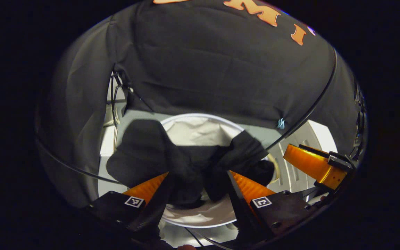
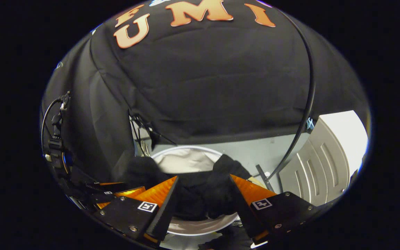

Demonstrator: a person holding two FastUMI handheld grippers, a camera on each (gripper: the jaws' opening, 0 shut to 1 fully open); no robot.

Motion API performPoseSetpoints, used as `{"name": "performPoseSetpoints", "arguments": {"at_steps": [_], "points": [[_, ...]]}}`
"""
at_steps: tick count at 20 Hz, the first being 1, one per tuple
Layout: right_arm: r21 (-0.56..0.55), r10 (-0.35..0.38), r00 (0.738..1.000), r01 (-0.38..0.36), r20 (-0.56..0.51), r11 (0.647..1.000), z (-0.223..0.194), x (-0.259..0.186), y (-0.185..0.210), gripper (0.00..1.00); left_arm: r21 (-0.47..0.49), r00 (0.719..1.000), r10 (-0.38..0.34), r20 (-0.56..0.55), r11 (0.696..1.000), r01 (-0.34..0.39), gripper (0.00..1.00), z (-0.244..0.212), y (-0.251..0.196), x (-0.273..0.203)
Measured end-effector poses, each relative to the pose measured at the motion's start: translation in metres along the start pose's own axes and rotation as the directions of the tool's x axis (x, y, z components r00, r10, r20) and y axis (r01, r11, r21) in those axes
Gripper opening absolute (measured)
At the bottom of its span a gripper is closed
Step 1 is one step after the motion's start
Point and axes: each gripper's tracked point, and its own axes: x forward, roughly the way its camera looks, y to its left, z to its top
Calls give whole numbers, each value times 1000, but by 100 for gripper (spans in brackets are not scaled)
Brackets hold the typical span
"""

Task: Grasp the clothes on the hanger with both hands and then place them into the laundry hamper below.

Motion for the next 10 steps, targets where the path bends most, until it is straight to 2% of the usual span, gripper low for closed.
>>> {"name": "performPoseSetpoints", "arguments": {"at_steps": [1,2,5,10], "points": [[-6,-2,1000,2,29,1000,14,-17,1,85,5,999,-6,36,1000,6,100,16,-2,-12],[-13,-6,998,7,64,1000,30,-34,-1,87,16,997,-10,73,1000,9,97,29,-7,-28],[-19,-9,989,12,148,1000,70,-75,5,90,49,983,-24,183,999,16,97,69,-25,-82],[-51,-6,963,21,270,998,134,-131,13,94,99,932,-24,361,995,-13,98,128,-25,-155]]}}
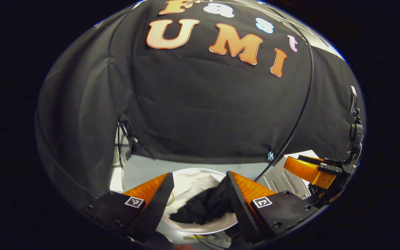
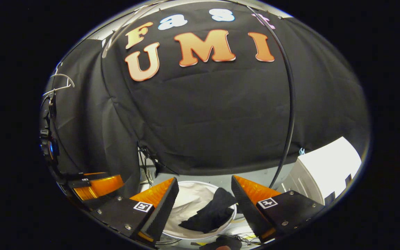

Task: Grasp the clothes on the hanger with both hands and then place them into the laundry hamper below.

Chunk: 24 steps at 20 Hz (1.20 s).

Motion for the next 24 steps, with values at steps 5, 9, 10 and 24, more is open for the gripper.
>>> {"name": "performPoseSetpoints", "arguments": {"at_steps": [5,9,10,24], "points": [[-25,15,992,-12,126,1000,89,-47,8,94,13,985,19,172,1000,-22,100,73,5,-41],[-58,2,971,12,238,998,151,-82,-2,94,50,943,61,328,995,-82,100,135,17,-82],[-60,6,965,10,262,998,165,-93,-2,94,59,929,80,362,992,-109,100,147,20,-93],[-86,-34,882,84,469,993,262,-193,-41,100,-91,716,240,655,967,-240,100,269,76,-234]]}}
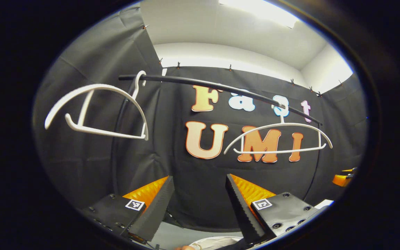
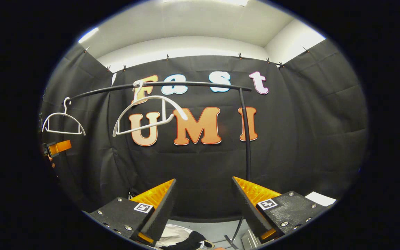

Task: Grasp the clothes on the hanger with both hands and then place them into the laundry hamper below.

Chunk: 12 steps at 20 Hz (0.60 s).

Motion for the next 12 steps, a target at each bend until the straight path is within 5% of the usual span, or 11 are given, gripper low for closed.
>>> {"name": "performPoseSetpoints", "arguments": {"at_steps": [2,7,8,12], "points": [[-4,-8,1000,8,7,1000,3,-6,-5,100,1,1000,-3,12,1000,3,93,6,-2,-2],[10,11,1000,-11,0,1000,1,-7,-1,100,3,999,-40,-4,999,40,100,0,-16,-13],[12,11,1000,-11,-2,1000,1,-8,-1,93,6,999,-44,-4,999,44,100,-1,-18,-15],[18,7,1000,-7,-7,1000,-1,-8,-3,94,5,998,-57,-8,998,57,93,-2,-22,-19]]}}
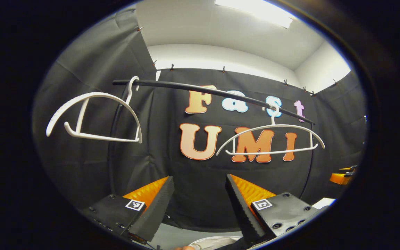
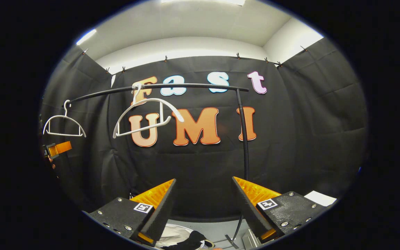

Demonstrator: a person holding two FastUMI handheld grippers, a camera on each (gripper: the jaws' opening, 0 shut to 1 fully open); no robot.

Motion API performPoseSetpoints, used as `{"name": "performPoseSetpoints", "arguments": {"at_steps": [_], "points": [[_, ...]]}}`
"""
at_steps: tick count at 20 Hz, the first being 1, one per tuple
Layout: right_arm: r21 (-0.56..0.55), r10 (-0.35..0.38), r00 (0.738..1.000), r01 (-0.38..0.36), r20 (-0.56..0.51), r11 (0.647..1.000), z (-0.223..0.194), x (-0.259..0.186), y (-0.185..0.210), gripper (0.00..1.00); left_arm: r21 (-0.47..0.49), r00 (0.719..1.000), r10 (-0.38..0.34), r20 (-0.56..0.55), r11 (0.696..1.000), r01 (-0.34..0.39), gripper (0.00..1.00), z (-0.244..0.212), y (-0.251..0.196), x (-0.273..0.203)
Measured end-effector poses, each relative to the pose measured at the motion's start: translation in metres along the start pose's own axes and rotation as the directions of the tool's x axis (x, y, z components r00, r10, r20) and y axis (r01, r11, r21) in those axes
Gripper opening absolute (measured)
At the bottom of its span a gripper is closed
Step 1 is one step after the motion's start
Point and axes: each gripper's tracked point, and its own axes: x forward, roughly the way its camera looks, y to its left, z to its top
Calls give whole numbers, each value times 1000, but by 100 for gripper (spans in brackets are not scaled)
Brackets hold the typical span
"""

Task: Grasp the clothes on the hanger with both hands and then place them into the laundry hamper below.

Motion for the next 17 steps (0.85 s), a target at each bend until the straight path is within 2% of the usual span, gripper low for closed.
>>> {"name": "performPoseSetpoints", "arguments": {"at_steps": [2,7,17], "points": [[5,5,1000,-5,-1,1000,-1,0,1,94,4,1000,-4,-2,1000,4,96,0,-1,-2],[8,5,1000,-5,-5,1000,-5,1,0,94,9,1000,-11,-5,1000,11,97,-2,-4,-1],[1,5,1000,-5,-10,1000,-9,0,-1,94,-3,1000,-15,-20,1000,15,93,-8,-6,-4]]}}
